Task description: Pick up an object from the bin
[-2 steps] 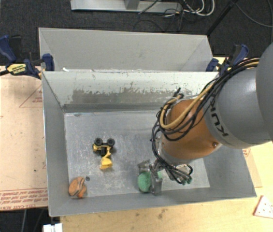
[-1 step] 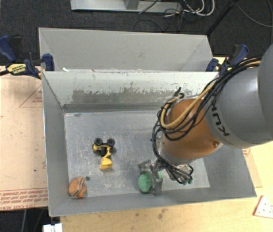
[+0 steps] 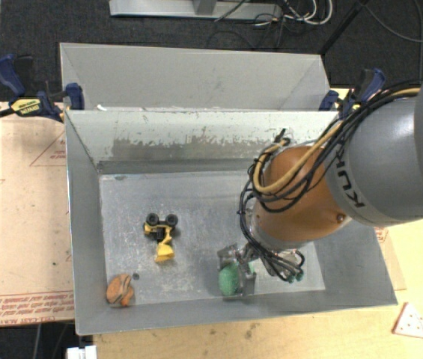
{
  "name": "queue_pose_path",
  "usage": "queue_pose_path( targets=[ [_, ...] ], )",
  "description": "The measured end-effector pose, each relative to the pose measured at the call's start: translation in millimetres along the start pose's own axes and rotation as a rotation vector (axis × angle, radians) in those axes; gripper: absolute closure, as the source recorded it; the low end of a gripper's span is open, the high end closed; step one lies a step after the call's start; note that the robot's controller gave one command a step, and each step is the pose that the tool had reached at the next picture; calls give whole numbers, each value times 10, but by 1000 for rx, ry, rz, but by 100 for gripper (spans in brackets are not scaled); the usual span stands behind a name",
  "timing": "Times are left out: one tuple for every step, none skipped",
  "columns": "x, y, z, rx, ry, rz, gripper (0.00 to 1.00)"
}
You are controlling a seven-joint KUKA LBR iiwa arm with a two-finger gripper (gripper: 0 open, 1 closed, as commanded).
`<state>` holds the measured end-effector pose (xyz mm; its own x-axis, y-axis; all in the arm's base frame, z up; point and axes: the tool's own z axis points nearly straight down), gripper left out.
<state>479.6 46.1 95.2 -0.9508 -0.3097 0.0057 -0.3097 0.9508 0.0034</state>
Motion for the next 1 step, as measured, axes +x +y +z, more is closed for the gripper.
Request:
queue_pose_path(
  targets=[
    [-22, -8, -150, 3, -9, 1, 100]
  ],
)
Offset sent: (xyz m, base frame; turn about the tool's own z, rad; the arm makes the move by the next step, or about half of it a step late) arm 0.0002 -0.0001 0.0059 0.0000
